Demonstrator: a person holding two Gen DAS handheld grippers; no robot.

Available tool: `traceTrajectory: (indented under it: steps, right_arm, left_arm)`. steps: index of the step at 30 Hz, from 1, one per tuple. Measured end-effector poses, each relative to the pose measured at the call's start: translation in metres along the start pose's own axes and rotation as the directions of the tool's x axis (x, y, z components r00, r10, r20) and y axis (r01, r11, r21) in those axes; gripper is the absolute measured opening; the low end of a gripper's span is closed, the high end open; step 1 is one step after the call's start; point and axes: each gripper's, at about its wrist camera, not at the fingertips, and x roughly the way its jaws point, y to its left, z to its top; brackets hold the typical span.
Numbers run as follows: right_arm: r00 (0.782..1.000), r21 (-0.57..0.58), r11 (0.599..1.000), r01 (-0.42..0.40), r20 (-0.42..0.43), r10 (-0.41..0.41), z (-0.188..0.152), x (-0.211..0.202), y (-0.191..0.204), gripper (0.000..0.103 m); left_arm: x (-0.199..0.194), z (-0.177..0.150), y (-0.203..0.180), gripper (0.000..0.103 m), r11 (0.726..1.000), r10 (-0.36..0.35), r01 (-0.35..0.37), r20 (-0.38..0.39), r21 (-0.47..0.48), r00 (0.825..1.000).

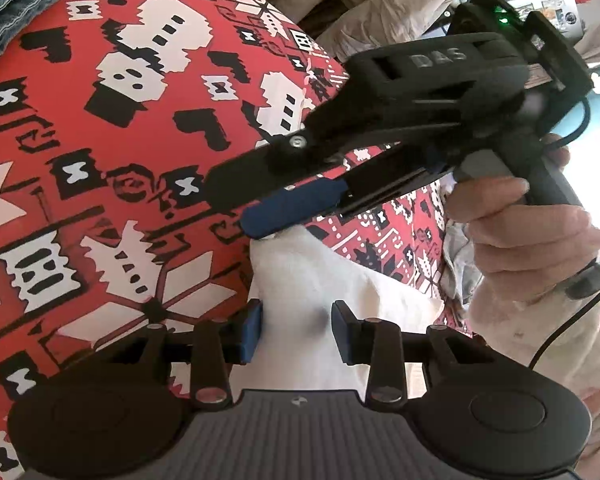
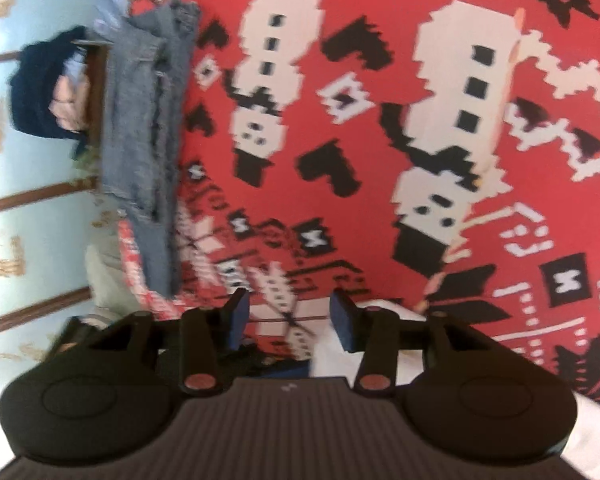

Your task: Fold clothes

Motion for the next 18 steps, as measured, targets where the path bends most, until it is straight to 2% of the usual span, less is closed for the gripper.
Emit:
traceTrajectory:
  steps: [1, 3, 5, 7, 10, 13, 18]
  right_arm:
    - [1.000, -0.006, 1.000, -0.008, -0.012, 0.008, 0.000, 0.001, 0.001, 0.048]
    - [0.997, -0.025, 0.997, 0.072, -0.007, -0.072, -0.001, 0.001, 0.008, 0.042]
    - [0.992, -0.049, 0.990, 0.129, 0.010, -0.129, 0.001, -0.007, 0.013, 0.045]
    - [0.989, -0.055, 0.988, 0.146, 0.007, -0.146, 0.004, -0.016, 0.013, 0.044]
    - [0.978, -0.066, 0.978, 0.200, -0.042, -0.203, 0.007, -0.013, 0.009, 0.045]
    - [0.980, -0.063, 0.985, 0.162, -0.105, -0.168, 0.003, 0.000, 0.000, 0.045]
    - [0.983, -0.106, 0.986, 0.131, -0.116, -0.143, 0.006, 0.009, 0.003, 0.043]
  left_arm:
    - [0.000, 0.000, 0.001, 0.036, 1.000, -0.001, 0.001, 0.000, -0.001, 1.000]
    - [-0.003, -0.002, 0.000, 0.036, 1.000, 0.000, 0.000, 0.001, 0.000, 1.000]
    - [-0.003, -0.002, 0.000, 0.036, 1.000, 0.002, -0.002, 0.001, 0.002, 1.000]
    - [-0.002, -0.001, 0.000, 0.036, 1.000, 0.000, 0.000, -0.002, -0.001, 1.000]
    - [-0.002, 0.000, 0.002, 0.036, 1.000, -0.004, 0.004, -0.005, -0.009, 1.000]
    - [-0.002, 0.000, 0.002, 0.036, 1.000, 0.002, -0.002, -0.005, -0.006, 1.000]
    - [-0.001, -0.001, -0.001, 0.037, 1.000, 0.020, -0.020, 0.000, 0.014, 1.000]
